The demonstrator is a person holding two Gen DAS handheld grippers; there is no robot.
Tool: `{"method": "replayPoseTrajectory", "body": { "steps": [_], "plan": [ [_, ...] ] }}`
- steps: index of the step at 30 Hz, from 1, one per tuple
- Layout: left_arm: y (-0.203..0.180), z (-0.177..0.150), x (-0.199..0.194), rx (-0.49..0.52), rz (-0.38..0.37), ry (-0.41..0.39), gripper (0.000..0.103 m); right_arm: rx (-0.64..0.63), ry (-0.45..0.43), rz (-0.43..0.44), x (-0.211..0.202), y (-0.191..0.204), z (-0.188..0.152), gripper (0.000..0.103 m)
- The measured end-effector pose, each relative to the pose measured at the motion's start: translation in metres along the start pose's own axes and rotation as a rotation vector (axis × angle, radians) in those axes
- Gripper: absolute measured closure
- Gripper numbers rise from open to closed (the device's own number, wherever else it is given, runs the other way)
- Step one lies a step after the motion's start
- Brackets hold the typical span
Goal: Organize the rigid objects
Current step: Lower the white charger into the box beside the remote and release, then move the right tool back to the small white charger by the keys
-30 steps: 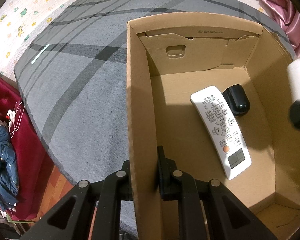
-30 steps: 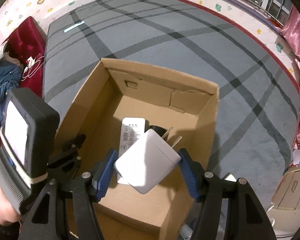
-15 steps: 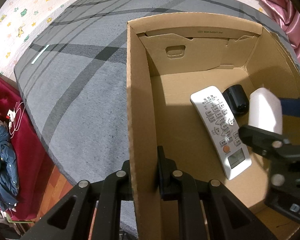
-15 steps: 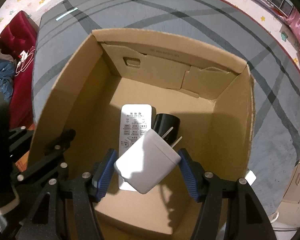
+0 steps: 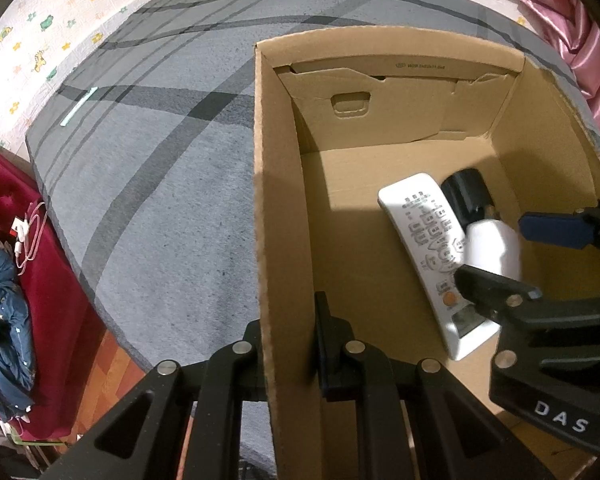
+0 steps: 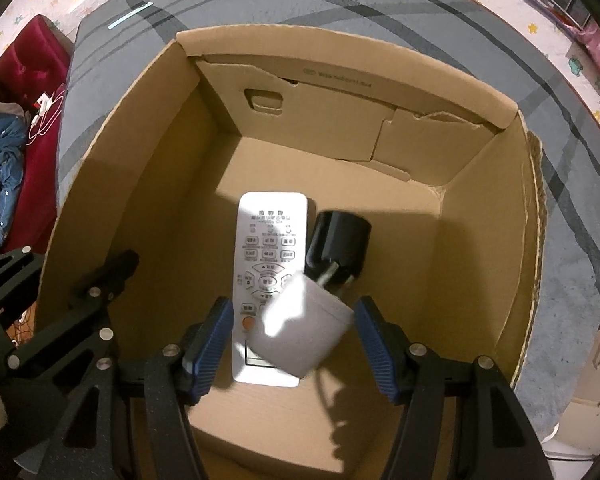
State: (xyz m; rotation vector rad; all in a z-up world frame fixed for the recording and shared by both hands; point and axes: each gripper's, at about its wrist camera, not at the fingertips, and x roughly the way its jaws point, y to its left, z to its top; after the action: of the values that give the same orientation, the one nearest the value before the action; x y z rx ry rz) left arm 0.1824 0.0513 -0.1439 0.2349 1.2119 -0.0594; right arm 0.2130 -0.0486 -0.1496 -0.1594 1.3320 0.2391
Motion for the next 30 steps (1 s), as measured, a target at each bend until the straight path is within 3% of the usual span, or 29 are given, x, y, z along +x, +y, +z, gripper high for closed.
{"method": "replayPoseTrajectory", "body": {
  "steps": [11, 26, 30],
  "plan": [
    [-0.001, -0.001, 0.000, -0.003, 0.002, -0.004, 0.088, -0.012, -0.079, -0.017, -0.034, 0.003, 0.002, 0.032],
    [-0.001, 0.000, -0.002, -0.001, 0.010, 0.000, 0.089, 0.021, -0.148, -0.037, -0.076, -0.023, -0.001, 0.002],
    [-0.001, 0.000, -0.002, -0.001, 0.010, 0.000, 0.089, 0.049, -0.162, -0.031, -0.085, -0.040, -0.003, 0.000]
  ]
}}
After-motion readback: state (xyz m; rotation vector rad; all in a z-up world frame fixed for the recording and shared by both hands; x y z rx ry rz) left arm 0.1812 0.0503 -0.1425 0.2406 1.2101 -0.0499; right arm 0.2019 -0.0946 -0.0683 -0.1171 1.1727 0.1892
